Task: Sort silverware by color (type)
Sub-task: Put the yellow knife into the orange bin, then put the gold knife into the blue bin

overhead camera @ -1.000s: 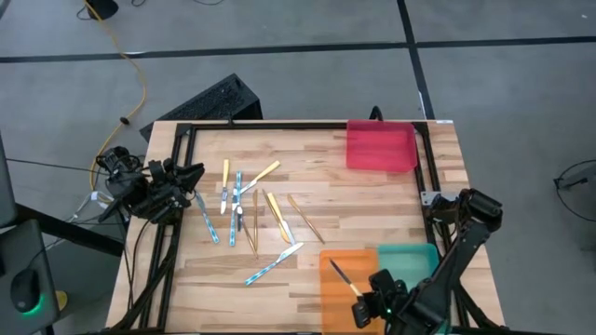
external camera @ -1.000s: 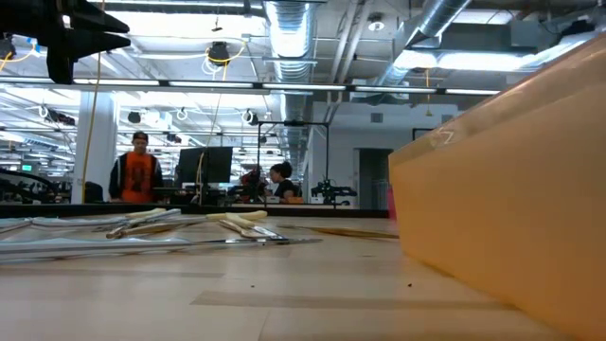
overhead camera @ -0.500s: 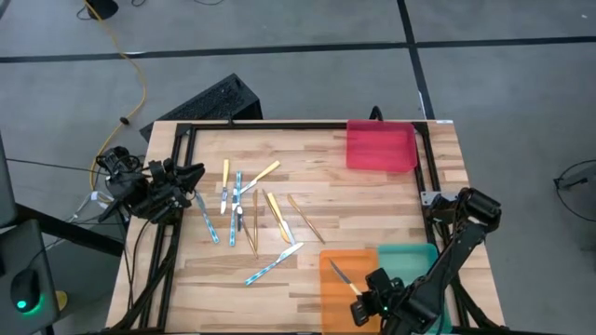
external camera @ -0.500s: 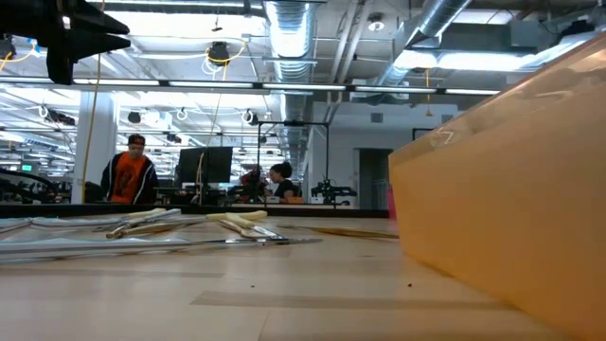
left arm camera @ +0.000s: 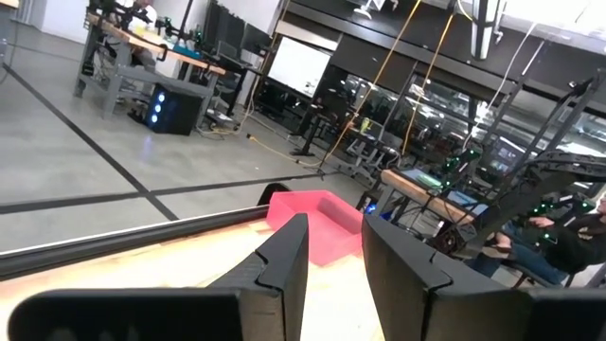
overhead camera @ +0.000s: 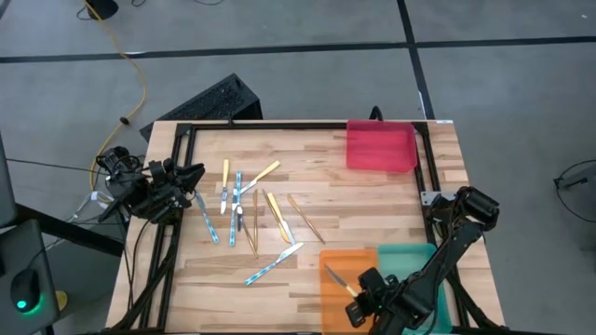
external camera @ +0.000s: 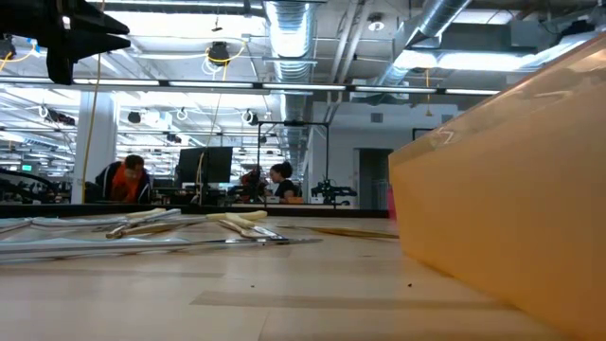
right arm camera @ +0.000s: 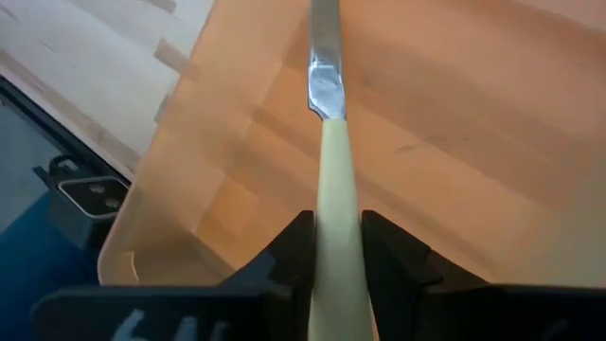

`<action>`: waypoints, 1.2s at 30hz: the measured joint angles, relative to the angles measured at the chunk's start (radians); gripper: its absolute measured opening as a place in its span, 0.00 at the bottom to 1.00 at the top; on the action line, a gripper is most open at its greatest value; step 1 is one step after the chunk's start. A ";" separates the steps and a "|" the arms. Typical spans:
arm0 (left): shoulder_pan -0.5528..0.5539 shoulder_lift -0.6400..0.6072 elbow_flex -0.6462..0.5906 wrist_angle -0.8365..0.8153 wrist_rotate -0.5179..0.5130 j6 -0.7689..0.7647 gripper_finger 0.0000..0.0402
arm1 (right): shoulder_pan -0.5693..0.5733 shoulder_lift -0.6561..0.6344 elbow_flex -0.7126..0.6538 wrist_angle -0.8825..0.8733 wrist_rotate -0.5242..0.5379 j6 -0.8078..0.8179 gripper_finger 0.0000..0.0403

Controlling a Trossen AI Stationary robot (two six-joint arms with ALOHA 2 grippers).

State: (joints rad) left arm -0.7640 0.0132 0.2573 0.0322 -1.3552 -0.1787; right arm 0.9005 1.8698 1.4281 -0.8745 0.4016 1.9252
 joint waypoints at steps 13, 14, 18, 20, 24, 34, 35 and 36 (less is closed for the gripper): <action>0.000 0.000 0.000 0.000 0.000 0.000 0.22 | 0.000 0.000 0.000 -0.005 -0.038 -0.026 0.32; 0.000 0.000 0.000 0.000 0.000 0.000 0.22 | 0.000 0.000 0.000 -0.006 -0.038 -0.026 0.34; 0.000 0.000 0.000 0.000 0.000 0.000 0.22 | 0.000 0.000 0.000 -0.007 -0.038 -0.025 0.38; 0.000 0.000 0.000 0.000 0.000 0.000 0.22 | -0.001 0.000 0.000 -0.007 -0.037 -0.025 0.40; 0.000 0.000 0.000 0.000 0.001 0.000 0.22 | -0.009 0.000 0.001 -0.005 -0.014 -0.041 0.41; 0.000 0.000 0.000 0.000 0.095 -0.003 0.22 | -0.083 0.000 0.122 -0.031 -0.006 -0.382 0.39; 0.000 0.000 0.000 0.000 0.095 -0.008 0.22 | -0.096 0.000 0.136 -0.041 -0.004 -0.429 0.39; 0.000 0.000 0.000 0.000 0.095 -0.010 0.22 | -0.110 0.000 0.146 -0.049 0.004 -0.480 0.38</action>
State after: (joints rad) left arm -0.7642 0.0132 0.2573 0.0322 -1.2602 -0.1885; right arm 0.7908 1.8698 1.5740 -0.9239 0.4060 1.4453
